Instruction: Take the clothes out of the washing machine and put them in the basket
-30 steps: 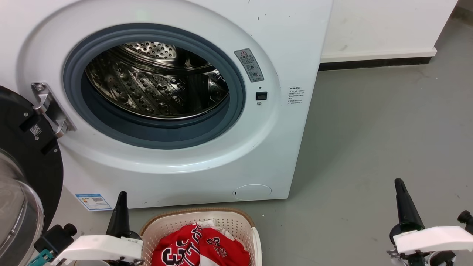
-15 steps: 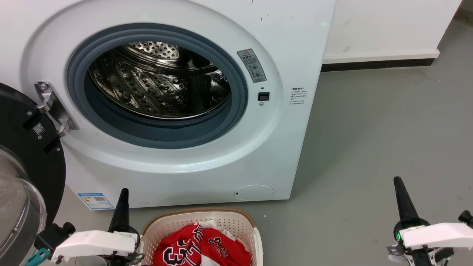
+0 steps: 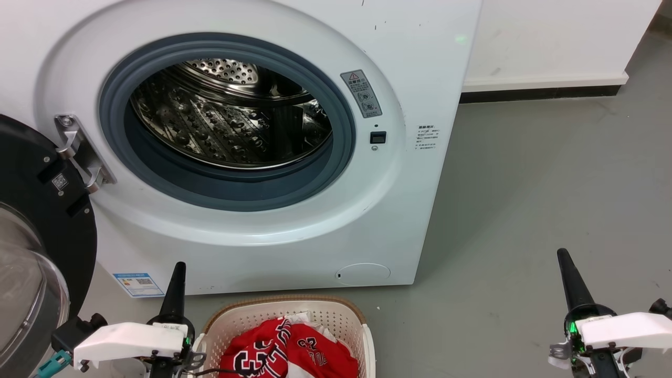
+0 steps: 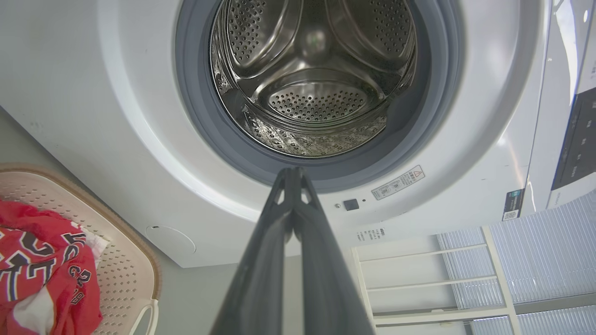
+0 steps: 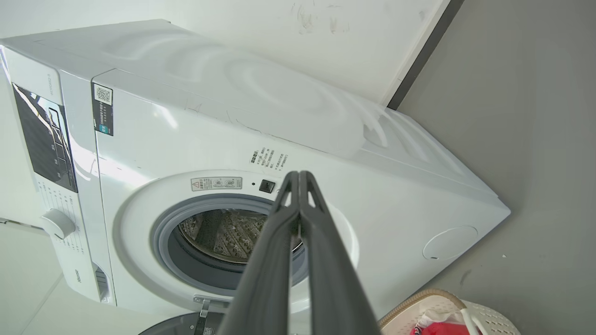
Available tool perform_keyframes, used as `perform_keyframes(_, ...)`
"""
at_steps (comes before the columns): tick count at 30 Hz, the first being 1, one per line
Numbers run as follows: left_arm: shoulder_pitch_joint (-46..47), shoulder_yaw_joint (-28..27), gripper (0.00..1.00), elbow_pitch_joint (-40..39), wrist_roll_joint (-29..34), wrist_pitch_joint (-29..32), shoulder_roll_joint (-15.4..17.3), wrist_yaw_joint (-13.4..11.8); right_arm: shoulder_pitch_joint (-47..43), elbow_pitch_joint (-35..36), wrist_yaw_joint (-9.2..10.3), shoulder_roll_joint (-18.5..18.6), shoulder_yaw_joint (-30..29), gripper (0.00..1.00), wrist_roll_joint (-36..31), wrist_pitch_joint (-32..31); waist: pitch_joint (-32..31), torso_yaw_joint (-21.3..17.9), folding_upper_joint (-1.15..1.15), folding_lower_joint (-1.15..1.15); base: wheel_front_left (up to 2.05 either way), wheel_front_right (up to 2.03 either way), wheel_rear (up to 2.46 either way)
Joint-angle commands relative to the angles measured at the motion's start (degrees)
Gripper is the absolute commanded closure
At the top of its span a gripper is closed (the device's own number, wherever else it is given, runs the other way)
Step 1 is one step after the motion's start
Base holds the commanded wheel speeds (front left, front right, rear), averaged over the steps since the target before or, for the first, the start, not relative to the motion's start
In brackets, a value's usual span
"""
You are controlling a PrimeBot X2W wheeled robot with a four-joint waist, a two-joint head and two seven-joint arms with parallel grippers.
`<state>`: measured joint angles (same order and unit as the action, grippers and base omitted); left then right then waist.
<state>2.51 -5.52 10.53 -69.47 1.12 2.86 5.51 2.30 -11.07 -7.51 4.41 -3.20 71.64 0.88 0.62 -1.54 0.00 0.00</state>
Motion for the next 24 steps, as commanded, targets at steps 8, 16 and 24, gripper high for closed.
perform_keyframes(8, 1.68, -0.27, 1.00, 0.52, -5.13, 1.24, 0.03, 0.58, 1.94, -0.45, 0.02, 0.25, -0.38, 1.00, 5.11, -1.36, -0.08, 0.27, 0.00, 0.00, 0.00, 0.00, 0.00)
perform_keyframes(16, 2.13, -0.49, 1.00, 1.29, -9.25, 2.25, 0.03, 1.00, 2.47, -1.04, 0.02, 0.18, -0.61, 1.00, 9.14, -2.44, -0.15, 0.52, 0.00, 0.00, 0.00, 0.00, 0.00)
perform_keyframes(24, 2.84, -0.69, 1.00, 1.92, -13.14, 3.23, 0.03, 1.26, 2.98, -1.52, 0.02, 0.08, -0.82, 1.00, 12.89, -3.39, -0.22, 0.78, 0.00, 0.00, 0.00, 0.00, 0.00)
